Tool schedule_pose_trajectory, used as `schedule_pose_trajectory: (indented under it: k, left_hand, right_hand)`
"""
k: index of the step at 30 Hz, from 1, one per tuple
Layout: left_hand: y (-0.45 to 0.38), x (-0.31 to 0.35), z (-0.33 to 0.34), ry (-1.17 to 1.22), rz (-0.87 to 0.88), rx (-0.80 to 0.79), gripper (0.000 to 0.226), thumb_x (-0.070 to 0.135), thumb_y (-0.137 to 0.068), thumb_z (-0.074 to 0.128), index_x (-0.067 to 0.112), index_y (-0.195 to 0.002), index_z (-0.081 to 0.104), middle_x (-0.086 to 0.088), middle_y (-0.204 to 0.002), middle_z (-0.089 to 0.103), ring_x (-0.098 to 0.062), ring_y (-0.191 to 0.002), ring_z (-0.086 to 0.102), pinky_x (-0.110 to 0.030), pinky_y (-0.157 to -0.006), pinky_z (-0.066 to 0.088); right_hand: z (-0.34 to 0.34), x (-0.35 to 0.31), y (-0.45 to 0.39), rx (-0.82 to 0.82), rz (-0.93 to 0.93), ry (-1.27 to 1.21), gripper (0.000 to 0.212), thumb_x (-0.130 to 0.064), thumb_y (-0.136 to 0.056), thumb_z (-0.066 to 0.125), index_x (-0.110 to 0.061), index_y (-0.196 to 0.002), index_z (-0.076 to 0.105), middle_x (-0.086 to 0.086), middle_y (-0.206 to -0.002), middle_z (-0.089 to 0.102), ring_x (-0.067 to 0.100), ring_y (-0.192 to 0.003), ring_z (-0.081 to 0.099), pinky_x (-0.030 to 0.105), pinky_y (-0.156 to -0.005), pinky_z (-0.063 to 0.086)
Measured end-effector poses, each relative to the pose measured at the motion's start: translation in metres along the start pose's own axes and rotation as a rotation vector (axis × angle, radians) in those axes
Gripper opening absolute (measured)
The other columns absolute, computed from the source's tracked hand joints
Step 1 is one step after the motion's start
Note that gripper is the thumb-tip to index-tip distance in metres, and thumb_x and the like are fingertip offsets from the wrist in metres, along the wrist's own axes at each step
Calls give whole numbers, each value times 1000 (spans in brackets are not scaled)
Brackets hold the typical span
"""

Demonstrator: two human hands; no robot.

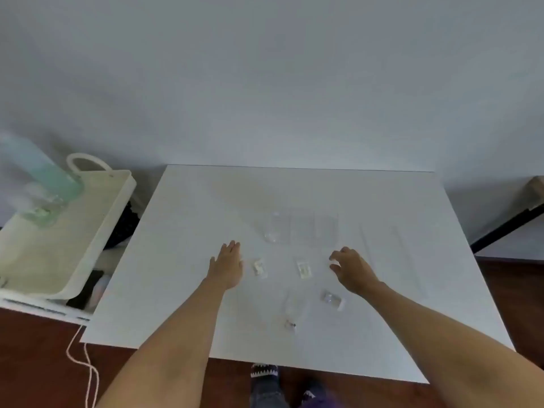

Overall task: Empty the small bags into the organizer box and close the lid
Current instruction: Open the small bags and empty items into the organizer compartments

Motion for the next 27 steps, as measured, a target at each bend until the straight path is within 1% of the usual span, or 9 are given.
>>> schedule_pose_trajectory:
  k: [2,5,9,12,14,18,21,24,27]
  left_hand:
    - [-4,-10,-2,4,-19,7,51,15,-99,35,11,-148,21,-6,-161,15,-28,-149,14,-55,-117,25]
    - [-12,-26,0,7,-21,7,52,9,-96,39,10,-146,26,-9,-157,26,-29,-143,26,-48,-113,33]
    - [-31,-39,-1,106,-18,20,53,9,-96,42,10,-147,27,-10,-156,31,-27,-142,32,-42,-115,34]
    - [-44,-45,1,146,0,23,54,12,-95,47,10,-146,30,-10,-152,37,-27,-138,37,-39,-112,37]
    - [-51,-47,4,146,31,30,53,15,-94,51,11,-145,34,-10,-148,41,-26,-136,39,-39,-110,40]
    - [-60,-50,8,150,77,99,49,16,-91,59,11,-138,45,-10,-138,49,-26,-128,45,-40,-101,48]
    - [-64,-49,8,200,90,110,48,12,-86,65,10,-132,51,-11,-130,52,-28,-118,54,-41,-95,52]
    - [-68,-48,8,304,76,112,43,6,-81,70,7,-122,56,-14,-118,56,-29,-106,60,-35,-89,51]
    - [-69,-48,6,333,53,109,34,4,-79,70,6,-111,59,-15,-104,63,-30,-96,62,-30,-79,49]
  right_hand:
    - [8,-6,-4,-3,38,-59,26,-15,-94,58,-9,-119,63,13,-115,62,31,-109,61,41,-92,52]
    - [21,-19,-7,-23,117,-115,24,-14,-92,60,-8,-115,65,14,-112,63,32,-104,63,39,-89,53]
    - [36,-35,-18,-12,228,-179,25,-15,-90,63,-6,-114,65,16,-112,64,32,-101,64,39,-89,53]
    - [47,-46,-27,-3,298,-204,27,-16,-88,67,-5,-112,65,17,-110,65,33,-100,64,37,-86,54]
    - [54,-52,-31,-2,341,-213,28,-17,-85,70,-3,-109,65,18,-109,65,34,-99,64,38,-85,54]
    - [62,-62,-36,10,413,-180,31,-22,-85,71,-2,-107,60,18,-108,62,37,-99,62,39,-82,52]
    - [65,-67,-38,34,459,-188,31,-19,-84,73,-2,-104,56,18,-106,61,37,-97,62,38,-77,50]
    - [68,-69,-42,44,488,-217,28,-11,-83,73,0,-103,55,20,-105,62,37,-95,62,40,-77,52]
    - [69,-71,-45,33,510,-258,30,-7,-82,72,1,-105,54,21,-107,61,38,-96,61,43,-81,54]
Point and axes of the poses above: each hand's wrist, its own y-axis away from the middle knuckle, its own z-axis out of the palm, x = y × z, the point moved 2 cm from there along -y, towards the middle knuckle
